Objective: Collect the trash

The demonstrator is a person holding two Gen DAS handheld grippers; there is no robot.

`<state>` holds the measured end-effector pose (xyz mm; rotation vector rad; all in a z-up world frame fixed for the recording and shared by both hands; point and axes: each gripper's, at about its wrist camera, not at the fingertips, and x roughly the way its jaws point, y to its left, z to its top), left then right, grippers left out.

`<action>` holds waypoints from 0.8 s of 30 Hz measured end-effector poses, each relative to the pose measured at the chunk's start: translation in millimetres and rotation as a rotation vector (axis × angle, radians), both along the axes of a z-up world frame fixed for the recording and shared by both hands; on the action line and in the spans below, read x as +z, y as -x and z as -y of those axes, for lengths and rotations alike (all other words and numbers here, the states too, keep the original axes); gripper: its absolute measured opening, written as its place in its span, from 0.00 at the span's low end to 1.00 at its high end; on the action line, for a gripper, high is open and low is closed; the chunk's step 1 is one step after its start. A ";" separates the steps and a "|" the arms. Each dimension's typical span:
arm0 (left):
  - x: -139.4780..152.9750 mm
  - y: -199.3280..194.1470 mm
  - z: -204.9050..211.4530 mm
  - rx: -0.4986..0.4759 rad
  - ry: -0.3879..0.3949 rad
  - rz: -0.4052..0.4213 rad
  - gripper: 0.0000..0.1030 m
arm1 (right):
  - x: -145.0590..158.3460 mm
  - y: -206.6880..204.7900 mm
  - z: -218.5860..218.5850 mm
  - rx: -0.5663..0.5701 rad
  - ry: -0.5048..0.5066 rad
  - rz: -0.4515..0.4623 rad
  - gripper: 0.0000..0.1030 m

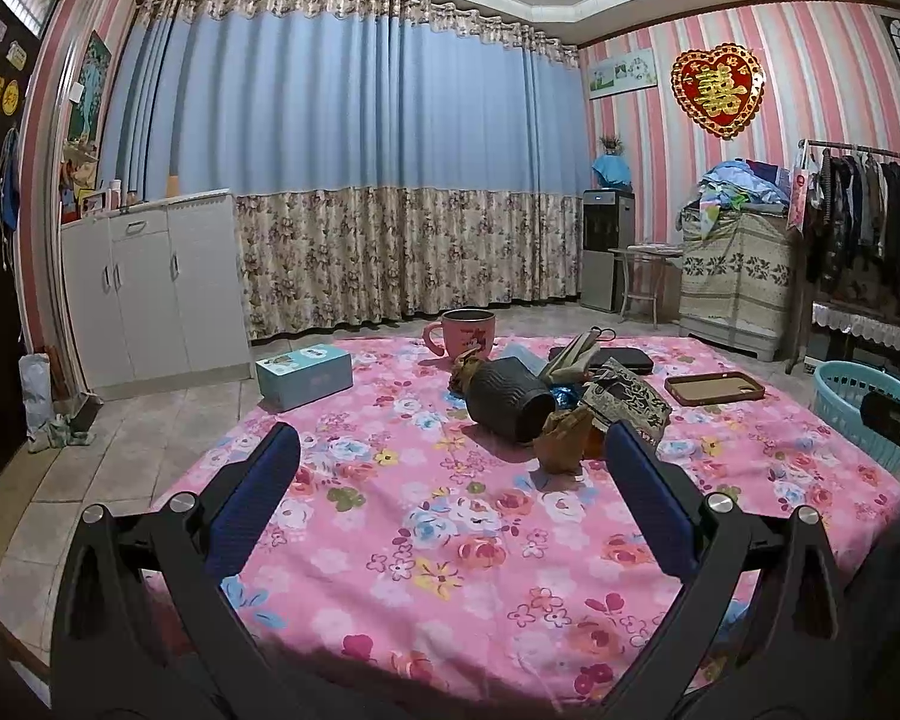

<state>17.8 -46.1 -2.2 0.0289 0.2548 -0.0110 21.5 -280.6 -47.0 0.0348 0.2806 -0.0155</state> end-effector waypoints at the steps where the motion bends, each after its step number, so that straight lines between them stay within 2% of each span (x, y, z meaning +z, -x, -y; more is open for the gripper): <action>1: 0.0 -0.2 0.2 -0.001 -0.001 0.000 0.95 | -0.1 0.6 -0.8 0.002 0.002 0.001 0.96; 20: -1.1 -1.9 0.9 0.001 0.004 -0.004 0.95 | -1.1 0.5 -5.6 0.010 0.018 0.006 0.96; 24: -2.1 -1.7 2.6 0.001 -0.014 -0.008 0.95 | -1.1 1.8 -6.7 0.010 0.013 0.003 0.96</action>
